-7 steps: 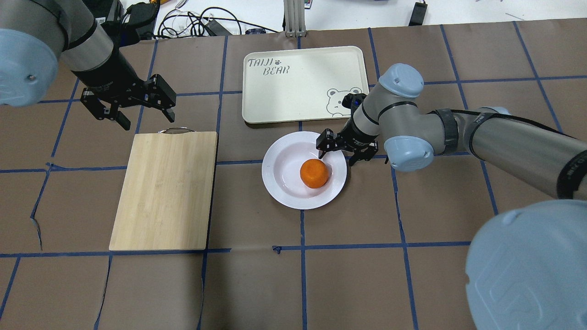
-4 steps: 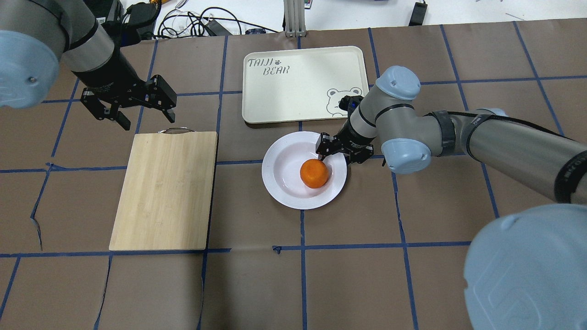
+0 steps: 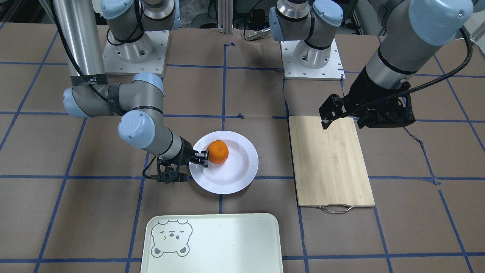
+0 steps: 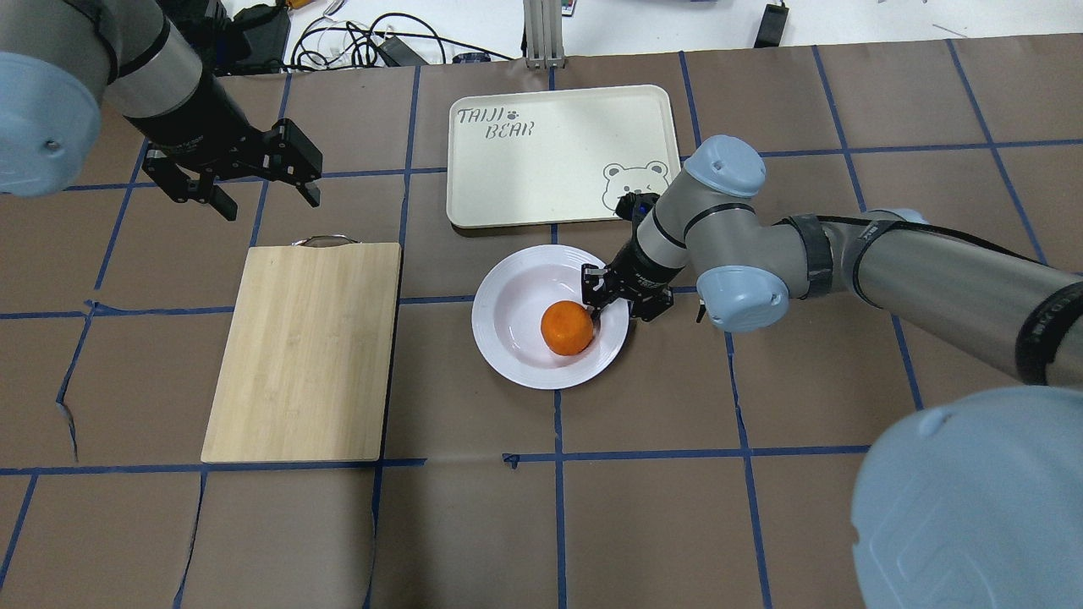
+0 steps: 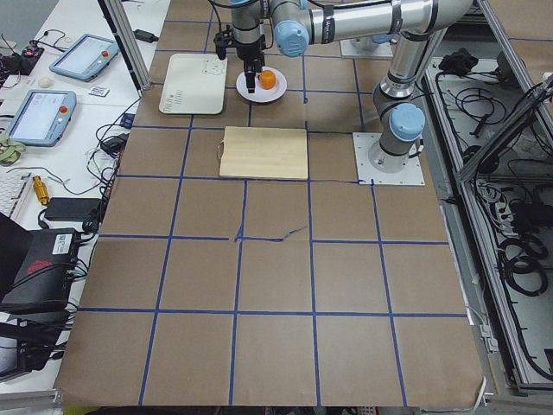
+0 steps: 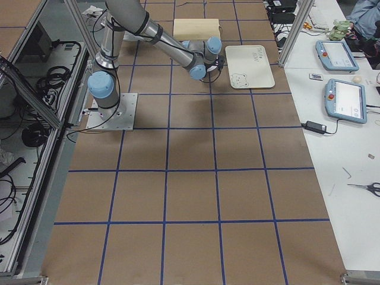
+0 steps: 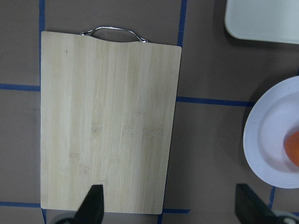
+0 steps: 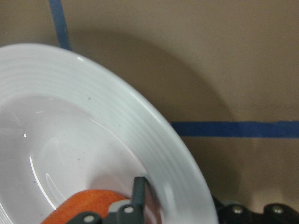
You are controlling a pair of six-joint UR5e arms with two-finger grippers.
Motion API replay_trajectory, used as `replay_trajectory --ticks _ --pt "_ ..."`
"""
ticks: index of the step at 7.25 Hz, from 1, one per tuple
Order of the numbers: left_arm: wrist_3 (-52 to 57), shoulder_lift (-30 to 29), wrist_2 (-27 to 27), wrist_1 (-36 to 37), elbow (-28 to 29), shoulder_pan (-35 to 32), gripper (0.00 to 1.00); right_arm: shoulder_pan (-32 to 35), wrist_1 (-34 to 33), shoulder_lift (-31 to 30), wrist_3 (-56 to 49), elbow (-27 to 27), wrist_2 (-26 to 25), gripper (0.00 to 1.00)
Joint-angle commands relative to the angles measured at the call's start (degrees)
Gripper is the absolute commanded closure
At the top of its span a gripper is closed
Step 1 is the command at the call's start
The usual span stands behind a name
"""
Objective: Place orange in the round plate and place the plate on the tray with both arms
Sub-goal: 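Grip the plate rim with the right gripper and lift it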
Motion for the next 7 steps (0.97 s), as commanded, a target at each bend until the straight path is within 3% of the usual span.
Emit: replay_trajectory --ticks 1,7 --pt "-0.08 -0.49 0.28 0.68 0.03 -0.98 0.0 -0.78 4.28 -0.7 1.78 -1.09 2.22 0.97" --pt "0.0 -0.32 0.46 0.68 -0.41 -1.43 0.0 -2.1 4.94 -1.06 4.08 -11.8 4.26 1.0"
